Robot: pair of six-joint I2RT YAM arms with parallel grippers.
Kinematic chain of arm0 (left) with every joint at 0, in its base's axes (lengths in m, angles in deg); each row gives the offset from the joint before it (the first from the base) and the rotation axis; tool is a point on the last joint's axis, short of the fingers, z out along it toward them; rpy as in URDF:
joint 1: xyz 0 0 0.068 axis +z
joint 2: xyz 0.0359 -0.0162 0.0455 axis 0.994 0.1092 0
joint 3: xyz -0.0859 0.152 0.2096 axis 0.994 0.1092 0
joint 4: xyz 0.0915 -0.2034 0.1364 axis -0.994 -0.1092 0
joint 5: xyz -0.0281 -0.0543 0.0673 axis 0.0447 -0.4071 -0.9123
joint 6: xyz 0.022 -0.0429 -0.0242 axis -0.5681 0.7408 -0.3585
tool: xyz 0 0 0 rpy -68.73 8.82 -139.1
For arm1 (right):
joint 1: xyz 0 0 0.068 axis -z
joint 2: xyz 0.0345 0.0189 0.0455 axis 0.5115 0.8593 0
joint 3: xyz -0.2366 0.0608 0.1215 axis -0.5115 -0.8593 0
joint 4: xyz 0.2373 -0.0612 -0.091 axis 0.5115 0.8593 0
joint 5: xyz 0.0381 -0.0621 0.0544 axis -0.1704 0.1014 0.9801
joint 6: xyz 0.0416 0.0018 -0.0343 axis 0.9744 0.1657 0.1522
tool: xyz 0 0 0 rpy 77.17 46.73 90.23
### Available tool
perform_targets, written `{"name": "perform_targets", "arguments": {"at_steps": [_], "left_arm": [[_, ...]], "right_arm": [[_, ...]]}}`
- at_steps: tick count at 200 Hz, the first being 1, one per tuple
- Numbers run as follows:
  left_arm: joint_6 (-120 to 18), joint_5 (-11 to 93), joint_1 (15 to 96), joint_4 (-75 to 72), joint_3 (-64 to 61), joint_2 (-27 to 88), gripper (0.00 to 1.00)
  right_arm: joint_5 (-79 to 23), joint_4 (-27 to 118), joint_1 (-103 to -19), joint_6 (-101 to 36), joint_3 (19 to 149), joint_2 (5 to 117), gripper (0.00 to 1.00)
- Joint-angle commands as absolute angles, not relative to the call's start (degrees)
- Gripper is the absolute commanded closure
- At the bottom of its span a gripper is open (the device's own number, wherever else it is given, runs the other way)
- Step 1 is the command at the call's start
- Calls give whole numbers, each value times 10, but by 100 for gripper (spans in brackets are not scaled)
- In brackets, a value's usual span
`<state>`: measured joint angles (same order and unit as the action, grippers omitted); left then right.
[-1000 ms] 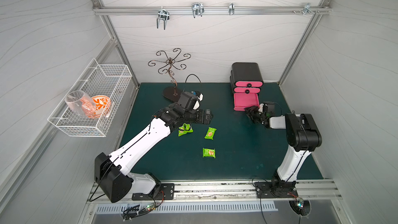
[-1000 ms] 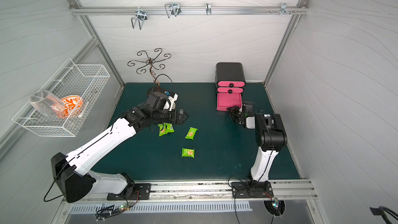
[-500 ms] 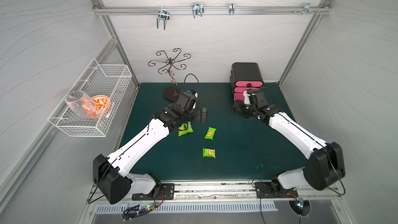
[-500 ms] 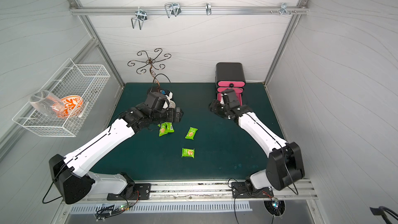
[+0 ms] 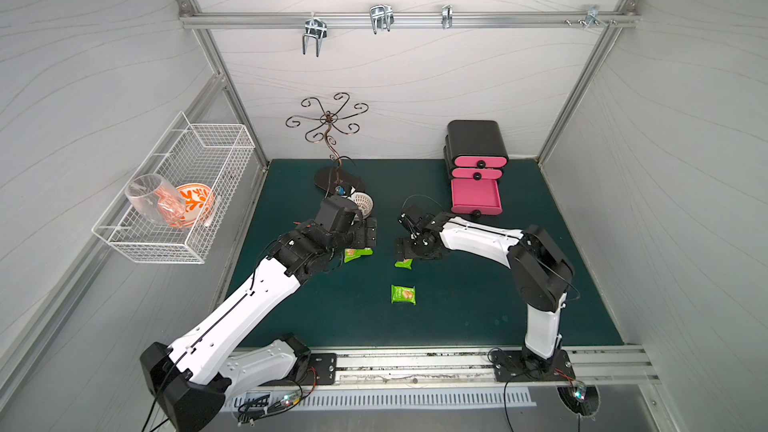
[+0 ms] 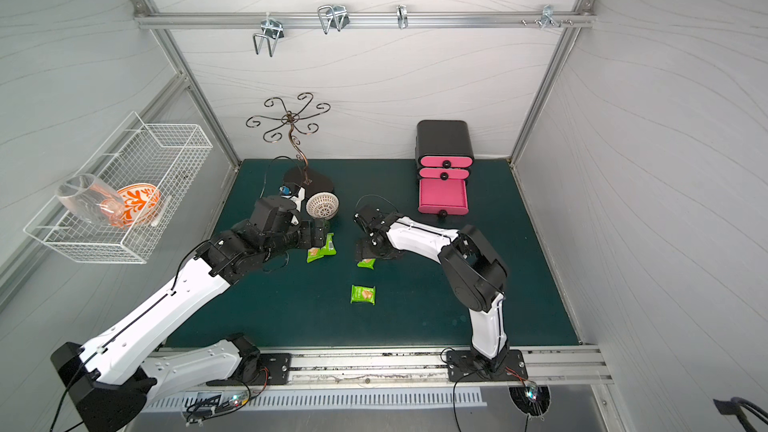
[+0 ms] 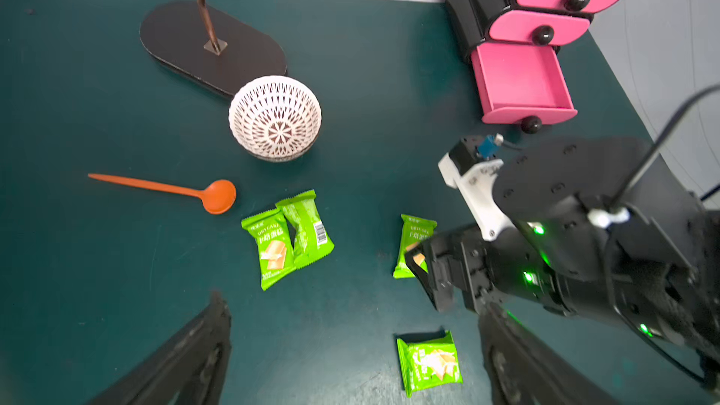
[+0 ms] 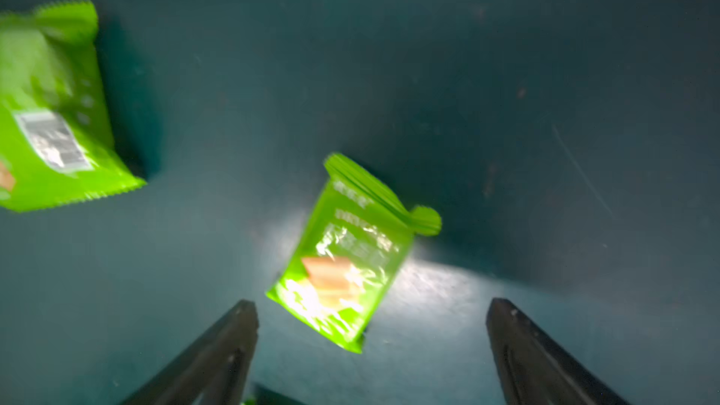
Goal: Place the cookies into the drawer by color
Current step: Pick up the cookie at the center of the board.
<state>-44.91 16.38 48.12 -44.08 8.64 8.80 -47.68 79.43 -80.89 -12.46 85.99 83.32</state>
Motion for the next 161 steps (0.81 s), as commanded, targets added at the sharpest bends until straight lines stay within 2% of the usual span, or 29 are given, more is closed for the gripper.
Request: {"name": "perform_targets", "arguments": {"at_steps": [1, 46, 73, 135, 161], "left_arm": [[-445, 181, 483, -421, 89, 71, 1], [-448, 191, 483, -423, 87, 73, 1], [-448, 195, 483, -416, 87, 78, 1], [-445, 200, 483, -410, 89, 80, 1], [-445, 202, 484, -413, 90, 78, 1]], "right_arm": [[-539, 824, -823, -128, 890, 866, 1], [-574, 875, -835, -127, 923, 918, 2], [-571, 888, -833, -133, 913, 914, 8], [-476, 842, -802, -154, 843, 893, 41], [-464, 835, -793, -155, 836, 894, 51]]}}
